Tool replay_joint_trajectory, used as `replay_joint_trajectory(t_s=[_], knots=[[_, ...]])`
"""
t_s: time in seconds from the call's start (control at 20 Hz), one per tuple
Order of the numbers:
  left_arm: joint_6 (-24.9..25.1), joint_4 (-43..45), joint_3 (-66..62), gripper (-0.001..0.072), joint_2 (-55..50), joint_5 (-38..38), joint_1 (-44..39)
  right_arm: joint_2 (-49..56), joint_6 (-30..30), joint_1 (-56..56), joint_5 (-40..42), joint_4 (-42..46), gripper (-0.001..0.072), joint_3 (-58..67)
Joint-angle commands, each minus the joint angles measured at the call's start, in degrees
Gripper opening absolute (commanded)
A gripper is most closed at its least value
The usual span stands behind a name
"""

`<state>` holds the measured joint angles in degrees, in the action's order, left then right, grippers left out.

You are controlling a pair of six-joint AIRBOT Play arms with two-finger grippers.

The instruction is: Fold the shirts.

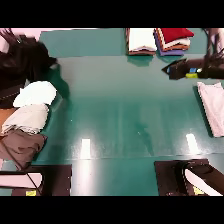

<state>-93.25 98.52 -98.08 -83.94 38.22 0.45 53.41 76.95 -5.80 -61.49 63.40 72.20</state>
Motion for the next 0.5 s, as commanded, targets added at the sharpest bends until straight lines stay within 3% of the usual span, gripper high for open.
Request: replay_joint_trajectory(t_s=[0.0,0.25,0.45], knots=[[4.6,-0.2,-2.0,0.0021,12.5,4.8,-7.3,0.0,0.0,0.0,0.3,2.2,0.0017,8.6],[6.8,-4.7,-1.9,0.0021,19.9,17.5,-25.7,0.0,0.2,0.1,-0.5,8.2,0.0017,19.1],[6.8,-10.7,1.2,0.0022,16.6,17.5,-40.8,0.0,0.5,2.5,-2.9,8.6,0.0016,23.2]])
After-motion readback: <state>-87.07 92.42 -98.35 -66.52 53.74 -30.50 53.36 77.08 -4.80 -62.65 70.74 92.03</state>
